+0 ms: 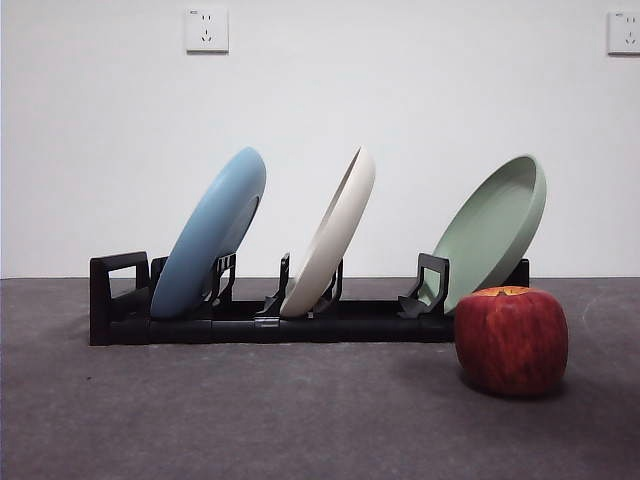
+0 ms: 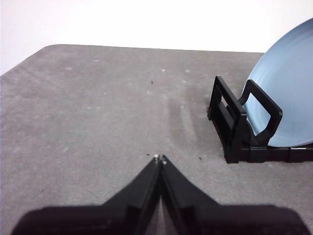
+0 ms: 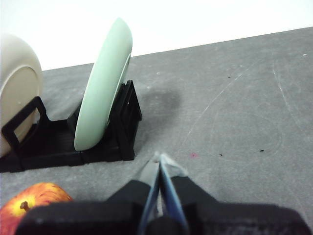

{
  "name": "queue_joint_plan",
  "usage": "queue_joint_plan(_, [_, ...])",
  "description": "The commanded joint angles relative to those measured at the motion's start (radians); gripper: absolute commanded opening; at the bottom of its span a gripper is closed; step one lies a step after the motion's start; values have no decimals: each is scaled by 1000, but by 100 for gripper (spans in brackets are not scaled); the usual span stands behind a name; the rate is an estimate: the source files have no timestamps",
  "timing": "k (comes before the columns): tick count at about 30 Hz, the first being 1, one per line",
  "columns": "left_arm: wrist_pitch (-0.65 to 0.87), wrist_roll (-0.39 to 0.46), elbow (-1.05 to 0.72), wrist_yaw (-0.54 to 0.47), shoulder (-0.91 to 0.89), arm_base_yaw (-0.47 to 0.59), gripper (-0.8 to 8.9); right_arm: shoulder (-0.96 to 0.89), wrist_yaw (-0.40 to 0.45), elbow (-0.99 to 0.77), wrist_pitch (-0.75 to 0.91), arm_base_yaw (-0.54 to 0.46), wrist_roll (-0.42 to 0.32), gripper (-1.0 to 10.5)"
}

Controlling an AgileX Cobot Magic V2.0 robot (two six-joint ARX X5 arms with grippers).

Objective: Take the blue plate from the plate rack,put the plate on the table,take the apple from the table,put the apple in the plate

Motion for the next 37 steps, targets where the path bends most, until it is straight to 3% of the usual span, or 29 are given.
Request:
queue_joint_plan(1, [36, 2, -14, 28, -2, 2, -2, -3, 0, -12, 15, 0, 61, 2])
queue_joint_plan(3, [61, -10, -13, 77, -2, 2, -5, -3, -2, -6, 15, 0, 104, 1])
queue_joint_plan(7, [69, -111, 38, 164, -2, 2, -6, 3, -2, 39, 2, 0, 167, -12])
queue_joint_plan(11, [2, -167, 148, 166, 37, 2, -6, 59, -3, 143, -45, 0, 228, -12])
queue_joint_plan(15, [-26, -175, 265, 187, 144, 2, -6, 168, -32, 282, -93, 0, 228, -11])
queue_joint_plan(20, [-35, -156, 425, 306, 355, 2, -6, 355, -89, 490, -201, 0, 186, -11])
queue_joint_plan(24, [-27, -16, 541, 458, 512, 2, -6, 503, -171, 644, -292, 0, 134, -11])
queue_joint_plan(30, [-113, -47, 704, 511, 706, 2, -4, 717, -300, 832, -403, 0, 27, 2])
queue_joint_plan(33, [-183, -47, 772, 540, 798, 0, 1, 799, -347, 879, -414, 0, 14, 13])
queue_joint_plan(35, [-220, -46, 808, 558, 851, -8, 60, 842, -369, 896, -412, 0, 14, 110])
queue_joint_plan(37, [-235, -46, 831, 557, 889, -24, 218, 874, -368, 905, -412, 0, 14, 246])
